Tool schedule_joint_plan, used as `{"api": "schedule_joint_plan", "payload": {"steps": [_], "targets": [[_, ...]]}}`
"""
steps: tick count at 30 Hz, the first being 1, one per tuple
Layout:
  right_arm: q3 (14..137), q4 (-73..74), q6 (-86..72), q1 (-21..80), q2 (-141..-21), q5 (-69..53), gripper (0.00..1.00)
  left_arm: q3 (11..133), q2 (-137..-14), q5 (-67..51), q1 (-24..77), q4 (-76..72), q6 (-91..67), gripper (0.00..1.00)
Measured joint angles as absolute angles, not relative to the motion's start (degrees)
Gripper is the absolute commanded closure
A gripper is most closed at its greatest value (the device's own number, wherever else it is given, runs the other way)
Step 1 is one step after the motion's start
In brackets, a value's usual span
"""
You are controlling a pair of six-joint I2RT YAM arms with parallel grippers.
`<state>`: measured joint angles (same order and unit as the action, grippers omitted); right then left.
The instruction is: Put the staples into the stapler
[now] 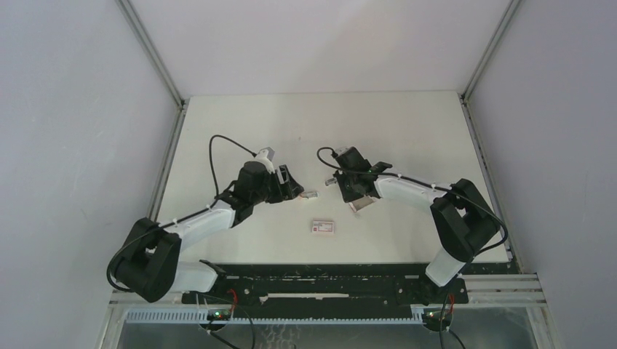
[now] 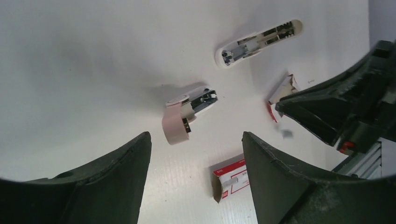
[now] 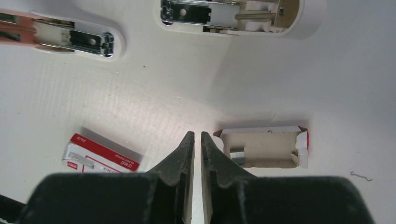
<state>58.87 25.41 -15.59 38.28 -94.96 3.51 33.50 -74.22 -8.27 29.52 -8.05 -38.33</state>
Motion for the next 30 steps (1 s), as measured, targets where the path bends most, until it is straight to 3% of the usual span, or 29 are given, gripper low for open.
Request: {"api": "schedule_joint_plan", "payload": {"steps": [5, 11, 18, 23, 26, 30], "targets": [[58.76, 24.23, -15.66, 37.89, -93.89, 2.44, 0.94, 33.50, -76.49, -6.31, 29.52, -9.56, -39.48, 0.30], [58.06, 23.14, -15.66, 37.52, -93.73, 2.09, 0.91, 33.50, -78.83, -6.39, 29.63, -12.25, -40.16, 0.45], [52.05, 23.29, -16.75, 36.18, -87.37, 2.55, 0.75, 33.63, -81.93, -6.74, 29.78, -12.80, -40.40, 0.78], [48.88, 24.64, -18.17, 35.99, -81.36, 2.79, 0.66, 34.87, -82.98, -7.29, 29.89, -12.49, -38.28, 0.93], [47.94, 26.46, -19.35, 36.40, -78.72, 3.09, 0.64, 36.05, -83.57, -8.64, 29.89, -11.11, -35.38, 0.99], [46.30, 29.85, -22.13, 37.39, -76.16, 3.57, 0.61, 38.37, -84.27, -11.51, 29.91, -8.01, -30.15, 1.00]]}}
